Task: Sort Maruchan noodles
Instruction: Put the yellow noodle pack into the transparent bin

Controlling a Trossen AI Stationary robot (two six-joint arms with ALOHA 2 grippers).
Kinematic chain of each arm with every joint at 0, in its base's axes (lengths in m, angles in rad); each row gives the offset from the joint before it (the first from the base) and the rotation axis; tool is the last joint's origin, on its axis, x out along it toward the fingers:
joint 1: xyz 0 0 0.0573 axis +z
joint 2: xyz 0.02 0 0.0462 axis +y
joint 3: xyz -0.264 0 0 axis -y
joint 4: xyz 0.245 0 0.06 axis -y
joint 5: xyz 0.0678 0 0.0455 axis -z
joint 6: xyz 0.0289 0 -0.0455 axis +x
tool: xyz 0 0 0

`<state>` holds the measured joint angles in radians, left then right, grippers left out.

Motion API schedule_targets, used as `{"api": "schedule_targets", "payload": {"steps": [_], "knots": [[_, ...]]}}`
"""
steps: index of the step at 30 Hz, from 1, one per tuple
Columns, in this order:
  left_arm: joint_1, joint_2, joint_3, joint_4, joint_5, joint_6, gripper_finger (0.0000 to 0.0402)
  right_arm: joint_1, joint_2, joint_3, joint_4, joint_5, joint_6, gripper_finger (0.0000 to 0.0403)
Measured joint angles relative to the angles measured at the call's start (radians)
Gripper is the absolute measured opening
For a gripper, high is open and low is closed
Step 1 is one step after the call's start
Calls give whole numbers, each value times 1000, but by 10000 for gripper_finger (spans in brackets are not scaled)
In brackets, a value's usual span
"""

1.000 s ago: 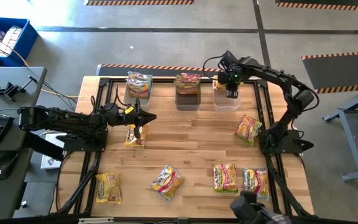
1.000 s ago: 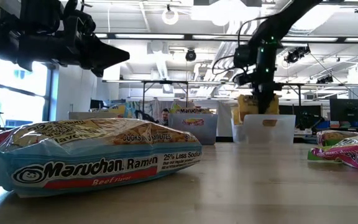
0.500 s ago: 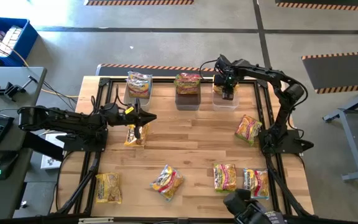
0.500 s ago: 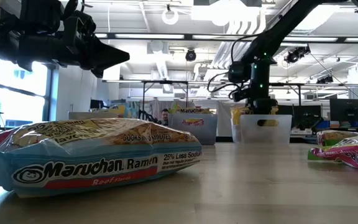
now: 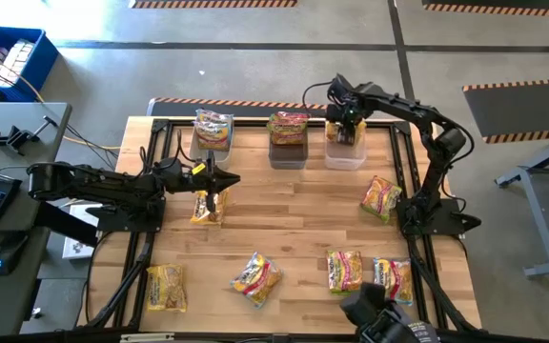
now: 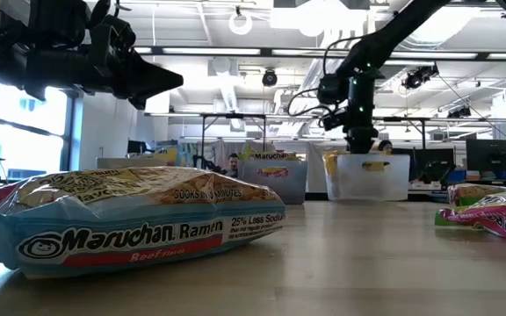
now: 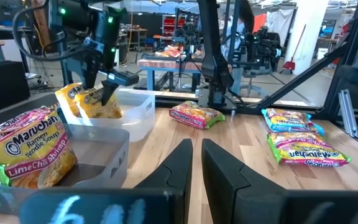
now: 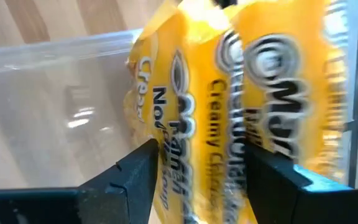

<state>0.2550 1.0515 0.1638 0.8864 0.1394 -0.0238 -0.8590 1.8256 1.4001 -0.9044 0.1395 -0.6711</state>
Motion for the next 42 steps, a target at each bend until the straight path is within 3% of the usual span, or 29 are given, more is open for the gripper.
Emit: {"api": "schedule_targets", "payload": {"steps": [17, 25, 27, 31, 33, 36, 42], "knots": [[0, 0, 0, -37, -5, 0, 25, 41, 0, 104, -105, 45, 52, 194], [0, 0, 0, -89, -78, -10, 26, 66, -1, 158, -123, 59, 56, 114], [0, 0, 0, -104, -80, -21, 26, 68, -9, 163, -123, 7, 67, 87], [0, 0, 0, -110, -80, -39, 26, 48, -37, 157, -113, -197, 111, 25], [0, 0, 0, -109, -81, -43, 26, 37, -56, 125, -71, -277, 122, 7], [0, 0, 0, -109, -82, -53, 26, 36, -93, 30, 80, -306, 145, 8], [-2, 0, 6, -114, -96, -103, 26, 74, -199, -250, 546, -397, 264, 1]]}}
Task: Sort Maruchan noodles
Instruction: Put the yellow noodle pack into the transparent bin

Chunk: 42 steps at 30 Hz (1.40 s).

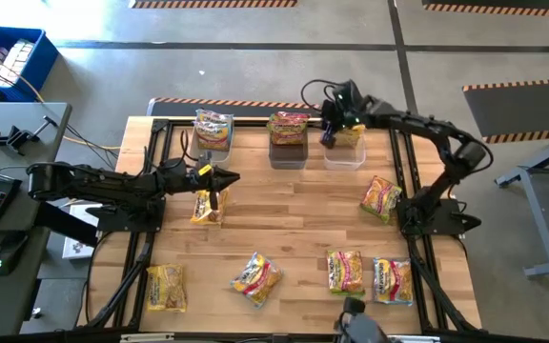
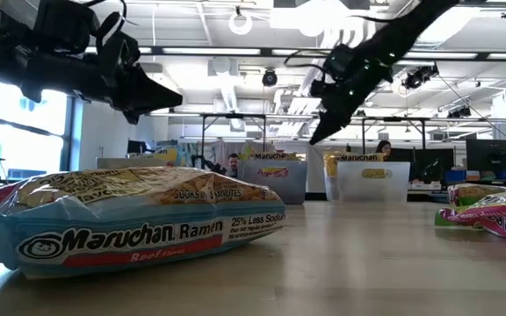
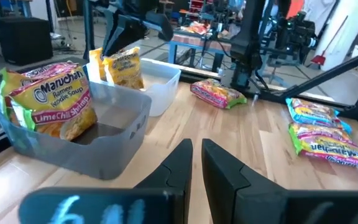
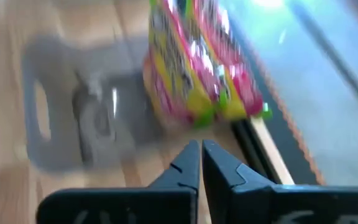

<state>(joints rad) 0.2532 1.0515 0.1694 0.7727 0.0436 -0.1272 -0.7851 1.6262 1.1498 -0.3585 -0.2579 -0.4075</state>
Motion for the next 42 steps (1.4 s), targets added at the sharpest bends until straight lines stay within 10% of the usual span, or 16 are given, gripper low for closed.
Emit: {"api": "schedule_targets", "payload": {"steps": [7, 21, 42], "knots": [[-27, -77, 128, -368, 24, -6, 57, 113, -141, -310, 525, -2, 174, 0], [-191, -149, 428, -1597, -178, -366, 155, 320, -273, -479, 563, 94, 227, 0], [-448, -137, 278, -1596, -157, -726, 189, 368, -273, -479, 566, 96, 207, 0]]}}
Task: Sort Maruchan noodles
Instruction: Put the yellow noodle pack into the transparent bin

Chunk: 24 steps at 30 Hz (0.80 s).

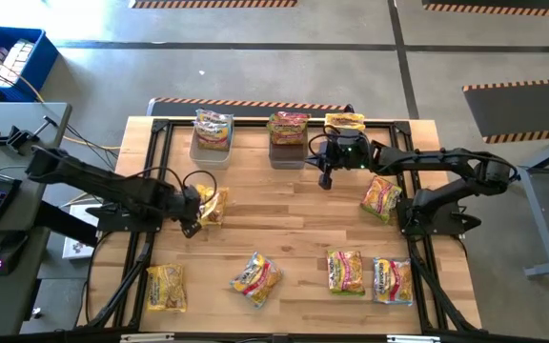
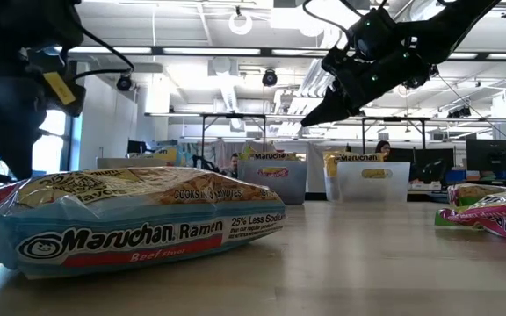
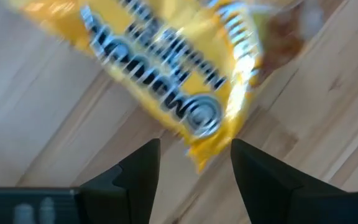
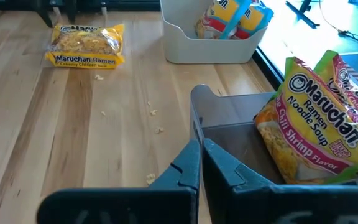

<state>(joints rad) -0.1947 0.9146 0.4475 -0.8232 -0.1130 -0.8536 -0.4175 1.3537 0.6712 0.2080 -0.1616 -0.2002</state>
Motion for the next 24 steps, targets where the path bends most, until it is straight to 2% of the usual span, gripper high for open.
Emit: {"api": "schedule_targets", "payload": {"steps": [6, 14, 18, 24], "knots": [[-18, 27, -68, 164, -23, 3, 189, 0, 0, 0, 0, 0, 12, 0], [-17, 76, -93, 176, -82, -33, 176, 0, 0, 0, 0, -3, 12, 0], [-17, 95, -93, 185, -101, 0, 127, 0, 0, 0, 4, -4, 21, 0], [-17, 102, -93, 279, -137, 83, 23, 0, 0, 0, 7, -38, 36, 0]]}}
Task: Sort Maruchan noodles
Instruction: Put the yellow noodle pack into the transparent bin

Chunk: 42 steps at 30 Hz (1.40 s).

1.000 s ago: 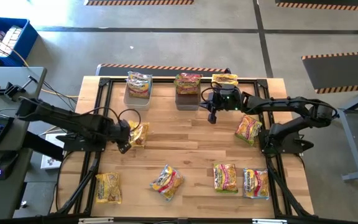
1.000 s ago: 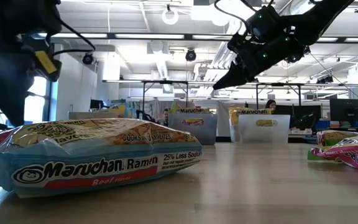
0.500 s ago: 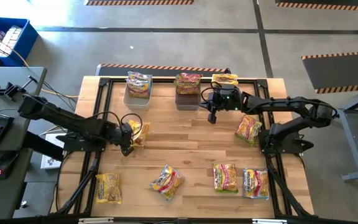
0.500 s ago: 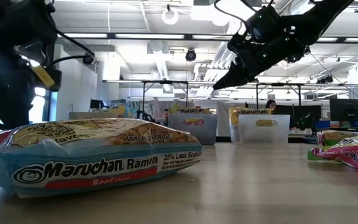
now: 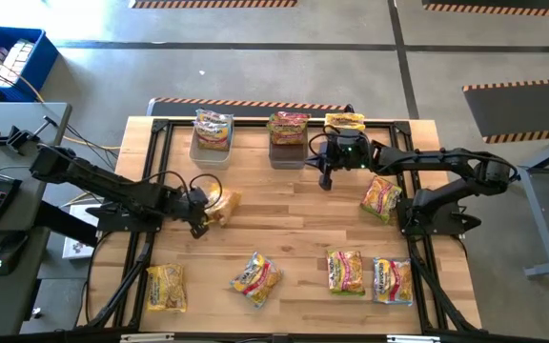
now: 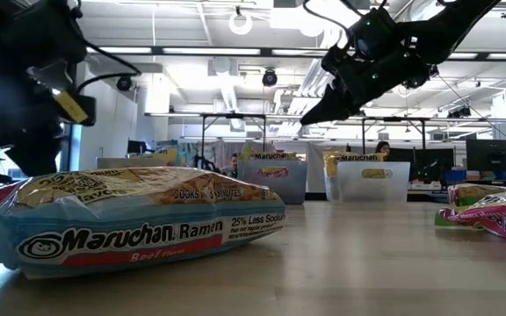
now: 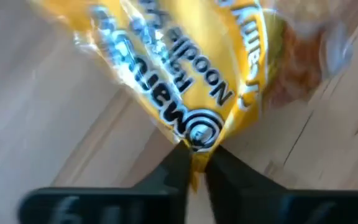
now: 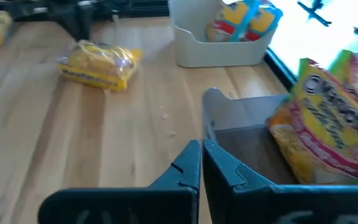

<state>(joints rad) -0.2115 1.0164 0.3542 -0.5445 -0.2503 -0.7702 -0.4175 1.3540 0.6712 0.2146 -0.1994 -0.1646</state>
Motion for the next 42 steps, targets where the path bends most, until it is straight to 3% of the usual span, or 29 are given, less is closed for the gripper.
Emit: {"api": "schedule_targets", "payload": {"steps": [2, 7, 11, 14, 21, 25, 32, 36, 42], "knots": [[0, 0, 0, 37, -44, 26, 7, 0, 0, 0, 0, -33, -4, 0], [0, 0, 0, 213, -155, 213, 11, 8, 0, 0, 3, -100, -15, 0], [11, 0, 0, 413, -250, 422, 3, 28, 0, 0, 23, -99, 7, 1], [27, 0, 0, 559, -264, 614, 1, 48, 0, 0, 39, -99, 50, 12], [67, 0, 0, 753, -186, 958, 1, 88, 0, 0, 58, -99, 148, 94], [98, 0, 0, 824, -104, 1016, 0, 106, 1, 1, 91, -109, 235, 153], [135, 0, 0, 921, 22, 1087, 0, 123, 38, 2, 194, -222, 427, 244], [152, 0, 0, 949, 80, 1075, 0, 126, 113, 4, 269, -254, 510, 271], [154, 6, 0, 948, 93, 1069, 0, 123, 243, 118, 287, -384, 569, 277]]}}
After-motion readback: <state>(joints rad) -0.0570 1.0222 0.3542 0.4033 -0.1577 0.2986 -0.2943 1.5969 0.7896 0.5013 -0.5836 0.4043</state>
